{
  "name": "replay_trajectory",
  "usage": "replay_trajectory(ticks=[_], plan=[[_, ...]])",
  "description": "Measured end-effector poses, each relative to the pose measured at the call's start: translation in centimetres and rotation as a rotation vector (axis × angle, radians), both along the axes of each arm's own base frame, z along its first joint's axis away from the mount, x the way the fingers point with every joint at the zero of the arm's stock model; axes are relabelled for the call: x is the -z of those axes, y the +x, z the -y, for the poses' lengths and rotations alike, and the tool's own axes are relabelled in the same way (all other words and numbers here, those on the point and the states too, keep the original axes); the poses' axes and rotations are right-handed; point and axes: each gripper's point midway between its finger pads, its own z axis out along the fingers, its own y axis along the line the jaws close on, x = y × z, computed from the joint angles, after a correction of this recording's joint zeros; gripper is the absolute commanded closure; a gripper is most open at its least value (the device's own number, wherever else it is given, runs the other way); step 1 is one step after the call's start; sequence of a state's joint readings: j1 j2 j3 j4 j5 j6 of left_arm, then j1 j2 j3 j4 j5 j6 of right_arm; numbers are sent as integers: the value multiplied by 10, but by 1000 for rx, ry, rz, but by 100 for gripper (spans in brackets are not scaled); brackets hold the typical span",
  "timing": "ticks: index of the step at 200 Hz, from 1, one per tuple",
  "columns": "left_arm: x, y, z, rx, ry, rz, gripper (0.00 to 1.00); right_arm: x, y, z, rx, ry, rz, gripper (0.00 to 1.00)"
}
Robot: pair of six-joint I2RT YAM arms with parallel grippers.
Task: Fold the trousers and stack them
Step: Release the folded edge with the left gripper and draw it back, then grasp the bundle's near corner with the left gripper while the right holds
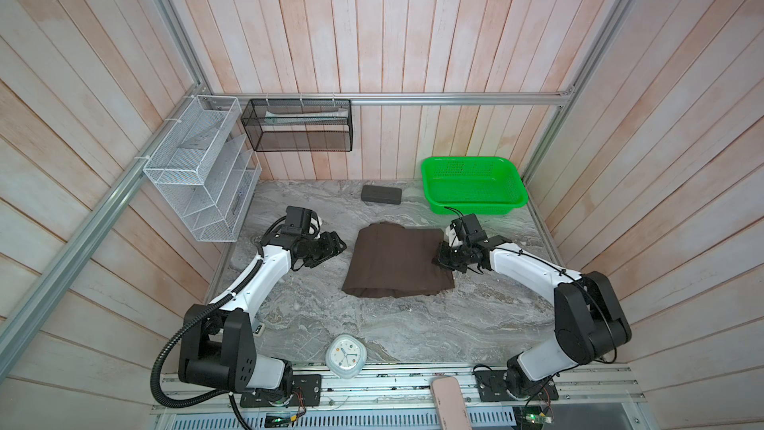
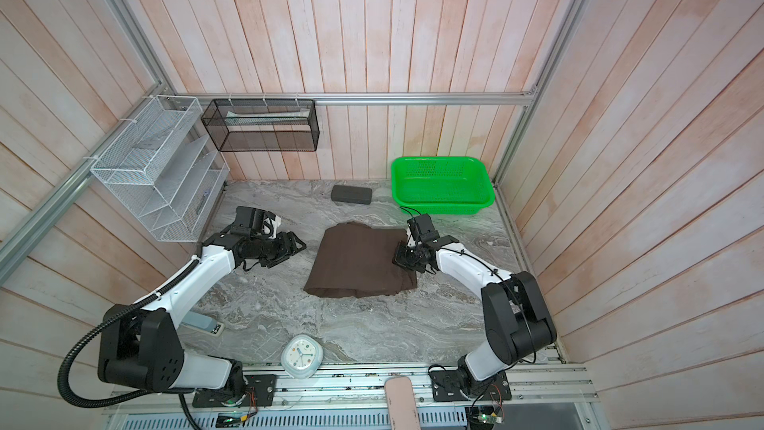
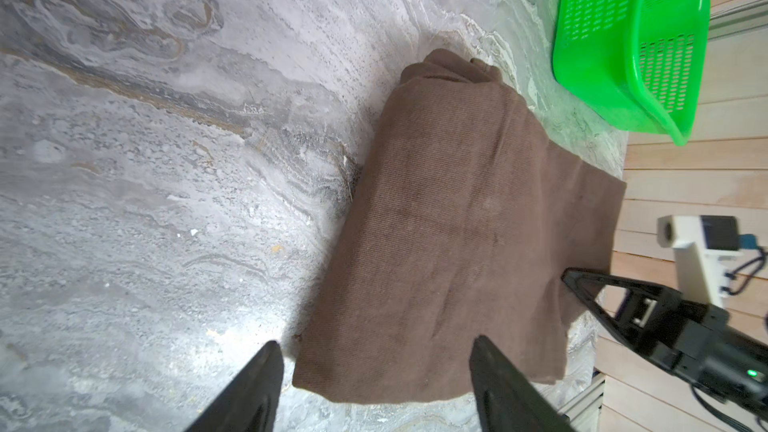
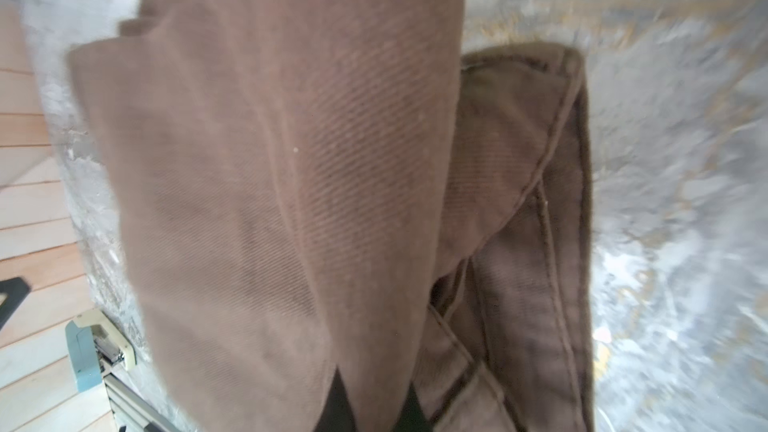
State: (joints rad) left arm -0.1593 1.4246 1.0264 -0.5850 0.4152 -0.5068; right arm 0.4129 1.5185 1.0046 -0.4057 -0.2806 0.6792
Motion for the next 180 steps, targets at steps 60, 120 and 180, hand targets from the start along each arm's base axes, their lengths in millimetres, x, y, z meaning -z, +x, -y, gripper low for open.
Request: replay_trajectory(ticks=[60,120,180], plan=[[3,0,-2,33,0,5,26,-44,7,24,14,-29,104,100],[21,-6,4,73,-12,-46,21,27,4,53,31,-158,-63,71],[45,-10,37,168,-66,-100,19,42,-2,70,62,-238,-88,57]])
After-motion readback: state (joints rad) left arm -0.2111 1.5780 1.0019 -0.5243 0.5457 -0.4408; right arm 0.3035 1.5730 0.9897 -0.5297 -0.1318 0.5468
